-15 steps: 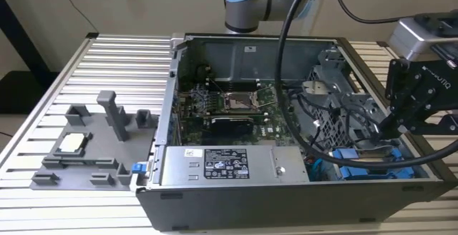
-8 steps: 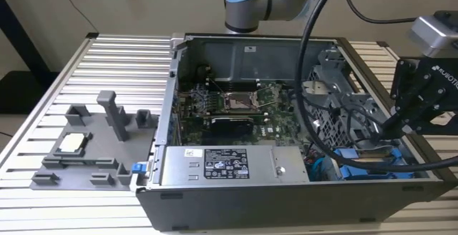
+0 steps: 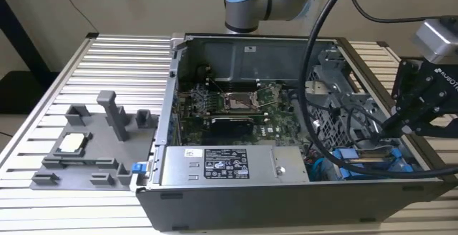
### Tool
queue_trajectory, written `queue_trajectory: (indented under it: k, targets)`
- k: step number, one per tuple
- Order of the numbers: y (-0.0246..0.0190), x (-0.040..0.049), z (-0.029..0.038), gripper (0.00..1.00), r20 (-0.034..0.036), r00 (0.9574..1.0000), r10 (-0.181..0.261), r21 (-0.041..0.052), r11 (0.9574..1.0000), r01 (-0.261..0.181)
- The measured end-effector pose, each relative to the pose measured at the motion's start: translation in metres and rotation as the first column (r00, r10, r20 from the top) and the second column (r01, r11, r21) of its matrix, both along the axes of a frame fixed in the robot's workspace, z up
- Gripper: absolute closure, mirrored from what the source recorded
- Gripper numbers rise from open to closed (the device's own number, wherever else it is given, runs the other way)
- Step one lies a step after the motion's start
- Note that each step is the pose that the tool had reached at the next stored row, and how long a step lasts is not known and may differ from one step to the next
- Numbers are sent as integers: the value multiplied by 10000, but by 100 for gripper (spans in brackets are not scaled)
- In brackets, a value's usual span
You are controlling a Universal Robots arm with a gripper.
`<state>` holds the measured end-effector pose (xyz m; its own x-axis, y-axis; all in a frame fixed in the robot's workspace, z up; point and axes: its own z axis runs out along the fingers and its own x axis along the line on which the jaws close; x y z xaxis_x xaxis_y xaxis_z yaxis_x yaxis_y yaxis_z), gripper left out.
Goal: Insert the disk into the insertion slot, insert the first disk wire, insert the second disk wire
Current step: 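Insert the first disk wire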
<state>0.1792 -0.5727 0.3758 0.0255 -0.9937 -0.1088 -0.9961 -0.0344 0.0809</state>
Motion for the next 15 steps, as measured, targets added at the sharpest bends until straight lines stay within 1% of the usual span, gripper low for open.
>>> queue_trajectory:
  k: [10,15]
  targets:
    - [0,0,-1,81,1,10000,-1,8,10000,1]
    - [-3,0,-35,81,1,10000,-3,7,10000,3]
